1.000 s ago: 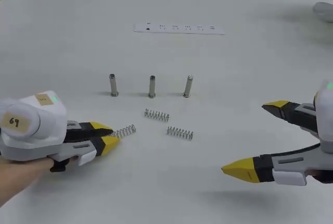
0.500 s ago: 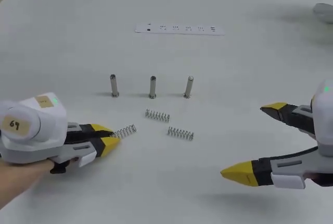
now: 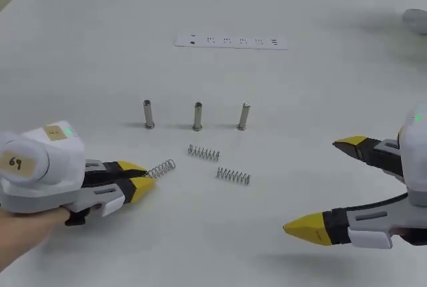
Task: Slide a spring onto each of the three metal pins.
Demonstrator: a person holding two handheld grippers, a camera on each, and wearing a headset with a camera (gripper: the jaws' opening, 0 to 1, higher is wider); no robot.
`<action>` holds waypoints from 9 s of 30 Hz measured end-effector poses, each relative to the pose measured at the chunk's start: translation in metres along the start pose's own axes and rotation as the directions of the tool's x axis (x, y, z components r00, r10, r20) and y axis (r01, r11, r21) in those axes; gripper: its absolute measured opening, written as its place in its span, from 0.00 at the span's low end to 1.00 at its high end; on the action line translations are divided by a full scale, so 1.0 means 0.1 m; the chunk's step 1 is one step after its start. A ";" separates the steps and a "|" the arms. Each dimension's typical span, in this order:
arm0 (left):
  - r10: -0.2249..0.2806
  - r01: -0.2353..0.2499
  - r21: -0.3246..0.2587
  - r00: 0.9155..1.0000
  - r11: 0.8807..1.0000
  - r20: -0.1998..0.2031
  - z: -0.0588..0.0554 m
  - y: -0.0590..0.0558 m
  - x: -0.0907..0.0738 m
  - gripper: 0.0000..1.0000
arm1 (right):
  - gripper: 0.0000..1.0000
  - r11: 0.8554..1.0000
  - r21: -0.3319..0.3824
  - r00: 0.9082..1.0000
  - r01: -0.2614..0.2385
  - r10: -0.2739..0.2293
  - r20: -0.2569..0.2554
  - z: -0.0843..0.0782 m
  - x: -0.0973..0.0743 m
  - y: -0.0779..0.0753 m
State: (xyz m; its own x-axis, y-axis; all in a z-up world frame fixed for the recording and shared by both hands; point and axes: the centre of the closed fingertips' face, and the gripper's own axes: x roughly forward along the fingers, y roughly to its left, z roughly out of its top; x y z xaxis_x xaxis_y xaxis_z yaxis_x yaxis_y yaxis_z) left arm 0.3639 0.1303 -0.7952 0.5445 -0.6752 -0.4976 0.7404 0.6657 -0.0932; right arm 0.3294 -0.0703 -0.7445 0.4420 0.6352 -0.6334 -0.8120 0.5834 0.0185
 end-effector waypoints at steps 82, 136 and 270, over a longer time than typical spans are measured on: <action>-0.291 0.270 0.144 0.945 0.952 0.149 0.77 -0.92 -0.24 0.02 | 0.32 0.909 0.187 0.919 -0.372 0.331 0.215 0.77 0.39 0.70; -0.305 0.281 0.166 0.941 0.945 0.148 0.74 -0.94 -0.25 0.02 | 0.14 0.833 0.308 0.883 -0.459 0.389 0.264 0.73 0.46 0.78; -0.358 0.384 0.402 0.923 0.831 -0.143 0.34 -1.17 -0.15 0.01 | 0.11 0.680 -0.478 0.830 -0.555 0.423 -0.362 0.53 0.56 1.25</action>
State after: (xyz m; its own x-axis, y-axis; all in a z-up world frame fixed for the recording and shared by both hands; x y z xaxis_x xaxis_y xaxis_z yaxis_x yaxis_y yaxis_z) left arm 0.2822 0.0515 -0.7476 0.1812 -0.8160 -0.5489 0.9831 0.1657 0.0782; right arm 0.2729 0.0653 -0.7368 -0.1148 0.5911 -0.7984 -0.9802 -0.1978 -0.0056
